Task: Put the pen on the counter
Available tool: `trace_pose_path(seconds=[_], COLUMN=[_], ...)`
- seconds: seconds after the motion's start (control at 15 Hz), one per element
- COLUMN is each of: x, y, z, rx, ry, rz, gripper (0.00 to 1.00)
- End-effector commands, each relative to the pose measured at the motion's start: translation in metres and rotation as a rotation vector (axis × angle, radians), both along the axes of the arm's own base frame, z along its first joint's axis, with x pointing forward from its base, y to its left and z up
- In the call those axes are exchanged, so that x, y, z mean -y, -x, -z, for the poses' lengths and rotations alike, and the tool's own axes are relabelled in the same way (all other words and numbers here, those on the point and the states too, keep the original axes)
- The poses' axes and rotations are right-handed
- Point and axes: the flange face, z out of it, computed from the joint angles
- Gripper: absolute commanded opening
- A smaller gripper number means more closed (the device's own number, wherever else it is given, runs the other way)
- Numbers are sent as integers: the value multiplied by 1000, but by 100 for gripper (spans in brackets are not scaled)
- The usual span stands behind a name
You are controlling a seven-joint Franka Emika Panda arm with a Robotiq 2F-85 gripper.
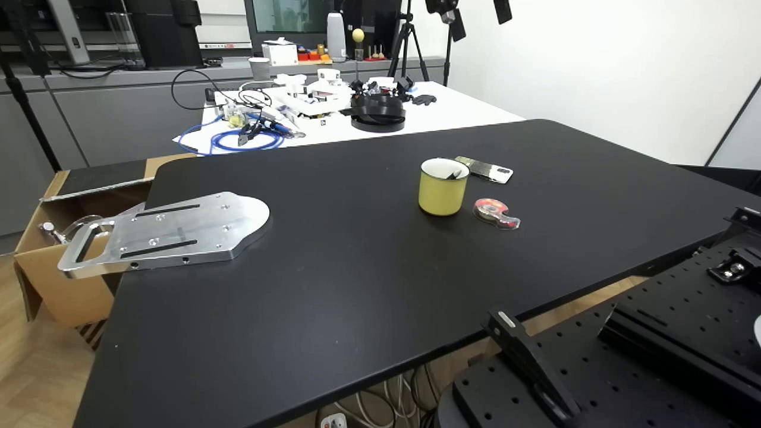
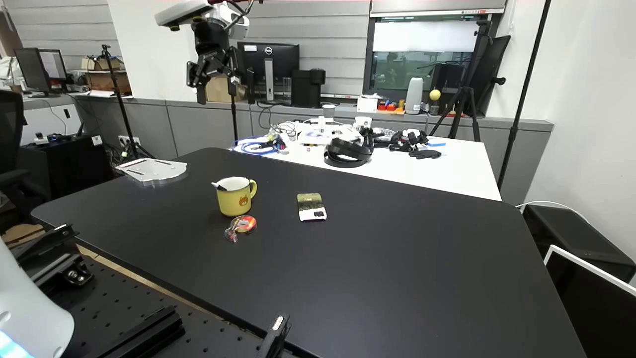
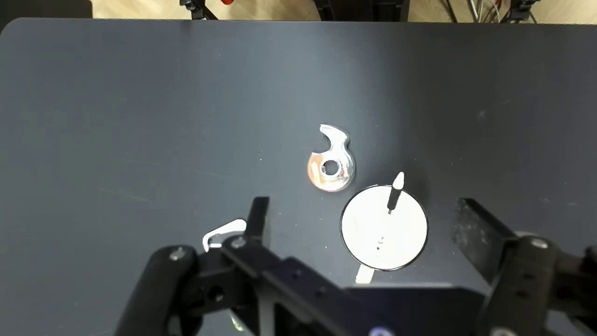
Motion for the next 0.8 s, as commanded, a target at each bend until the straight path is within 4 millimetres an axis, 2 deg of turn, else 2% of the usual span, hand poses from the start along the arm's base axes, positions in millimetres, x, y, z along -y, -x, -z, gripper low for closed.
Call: trace_pose_path(seconds=[0.0,0.4,0.53,0.6,0.73], x=[-4,-3,0,-7,-4], y=[-8,-9,-7,-7,-7], z=[12,42,45,47,49], rx=[-25,-41,-95,-70,-94], ry=[3,-69,-193,-104,-165], rz=[30,28,-26,5,-22], gripper=[100,100,100,100,100])
